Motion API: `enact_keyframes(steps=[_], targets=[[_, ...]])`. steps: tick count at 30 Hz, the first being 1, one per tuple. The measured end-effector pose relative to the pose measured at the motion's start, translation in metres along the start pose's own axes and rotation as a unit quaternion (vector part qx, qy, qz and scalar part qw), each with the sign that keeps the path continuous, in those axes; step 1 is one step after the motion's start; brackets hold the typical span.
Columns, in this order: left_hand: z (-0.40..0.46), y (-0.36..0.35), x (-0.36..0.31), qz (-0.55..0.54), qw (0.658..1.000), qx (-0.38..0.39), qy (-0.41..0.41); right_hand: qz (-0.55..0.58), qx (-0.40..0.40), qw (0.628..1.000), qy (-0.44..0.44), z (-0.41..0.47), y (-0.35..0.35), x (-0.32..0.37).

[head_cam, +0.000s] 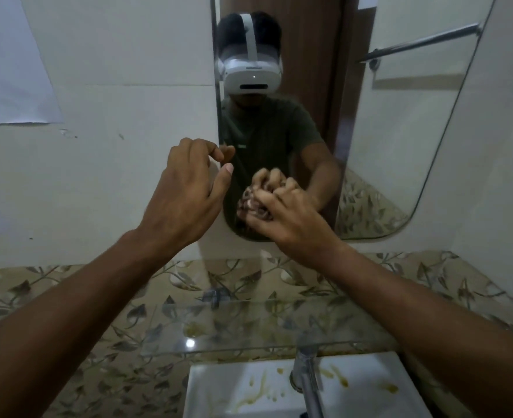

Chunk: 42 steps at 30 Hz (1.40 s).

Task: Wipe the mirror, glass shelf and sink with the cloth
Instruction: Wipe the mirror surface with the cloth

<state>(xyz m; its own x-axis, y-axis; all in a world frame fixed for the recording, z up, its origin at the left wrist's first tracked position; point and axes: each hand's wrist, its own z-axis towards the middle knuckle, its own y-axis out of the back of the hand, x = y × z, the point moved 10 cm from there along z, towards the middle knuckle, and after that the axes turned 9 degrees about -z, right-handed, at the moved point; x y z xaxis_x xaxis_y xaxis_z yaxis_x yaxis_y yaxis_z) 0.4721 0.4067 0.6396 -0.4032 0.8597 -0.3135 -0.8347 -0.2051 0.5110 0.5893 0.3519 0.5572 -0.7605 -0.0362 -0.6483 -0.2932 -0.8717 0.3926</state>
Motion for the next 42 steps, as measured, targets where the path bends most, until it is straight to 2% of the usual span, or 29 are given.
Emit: enact_keyframes(steps=[2, 4, 8, 10, 13, 16, 18, 21, 24, 27, 28, 29, 30, 34, 35, 37, 40, 41, 42], targets=[[0.002, -0.005, -0.007, 0.002, 1.000, 0.009, -0.011, -0.004, -0.043, 0.994, -0.097, 0.007, 0.014, -0.032], [0.002, -0.011, -0.014, -0.010, 1.000, 0.017, -0.021, -0.004, -0.049, 0.991, -0.125, 0.000, 0.014, -0.036], [-0.001, -0.023, -0.021, -0.019, 0.999, 0.034, -0.037, 0.011, 0.031, 0.999, 0.024, -0.040, -0.016, 0.014], [-0.002, -0.026, -0.021, -0.014, 0.998, 0.038, -0.039, 0.014, 0.042, 0.998, 0.041, -0.050, -0.018, 0.008], [-0.001, -0.027, -0.021, -0.015, 0.998, 0.038, -0.037, 0.001, -0.018, 0.997, -0.077, -0.048, -0.001, -0.037], [-0.003, -0.036, -0.024, -0.037, 0.997, 0.048, -0.042, 0.010, -0.063, 0.972, -0.227, -0.057, 0.005, -0.058], [-0.006, -0.049, -0.033, -0.047, 0.995, 0.067, -0.055, 0.022, -0.057, 0.967, -0.249, -0.059, -0.002, -0.040], [-0.011, -0.070, -0.047, -0.003, 0.992, 0.097, -0.082, 0.023, -0.051, 0.965, -0.255, -0.063, -0.007, -0.024], [-0.014, -0.091, -0.055, 0.013, 0.986, 0.135, -0.096, 0.034, -0.074, 0.923, -0.375, -0.096, -0.003, -0.049], [-0.018, -0.110, -0.067, 0.035, 0.976, 0.165, -0.138, 0.048, -0.110, 0.821, -0.558, -0.150, -0.002, -0.080], [-0.018, -0.115, -0.072, 0.043, 0.972, 0.171, -0.153, 0.058, -0.123, 0.786, -0.603, -0.161, -0.004, -0.083], [-0.019, -0.120, -0.076, 0.049, 0.969, 0.176, -0.165, 0.059, -0.134, 0.769, -0.622, -0.163, -0.004, -0.082], [-0.019, -0.126, -0.081, 0.052, 0.966, 0.179, -0.178, 0.060, -0.134, 0.771, -0.620, -0.159, -0.005, -0.076], [-0.016, -0.140, -0.097, 0.065, 0.957, 0.194, -0.206, 0.110, -0.085, 0.832, -0.538, -0.135, -0.015, -0.051], [-0.016, -0.142, -0.100, 0.063, 0.956, 0.197, -0.209, 0.084, -0.082, 0.835, -0.538, -0.140, -0.011, -0.055], [-0.015, -0.143, -0.105, 0.051, 0.955, 0.201, -0.211, 0.036, -0.089, 0.803, -0.588, -0.167, -0.009, -0.073], [-0.016, -0.144, -0.108, 0.042, 0.954, 0.202, -0.217, 0.044, -0.124, 0.719, -0.683, -0.206, -0.011, -0.101], [-0.016, -0.144, -0.108, 0.040, 0.954, 0.204, -0.216, 0.044, -0.132, 0.702, -0.699, -0.210, -0.009, -0.103], [-0.015, -0.146, -0.108, 0.038, 0.954, 0.206, -0.215, 0.042, -0.132, 0.702, -0.699, -0.206, -0.007, -0.100]])
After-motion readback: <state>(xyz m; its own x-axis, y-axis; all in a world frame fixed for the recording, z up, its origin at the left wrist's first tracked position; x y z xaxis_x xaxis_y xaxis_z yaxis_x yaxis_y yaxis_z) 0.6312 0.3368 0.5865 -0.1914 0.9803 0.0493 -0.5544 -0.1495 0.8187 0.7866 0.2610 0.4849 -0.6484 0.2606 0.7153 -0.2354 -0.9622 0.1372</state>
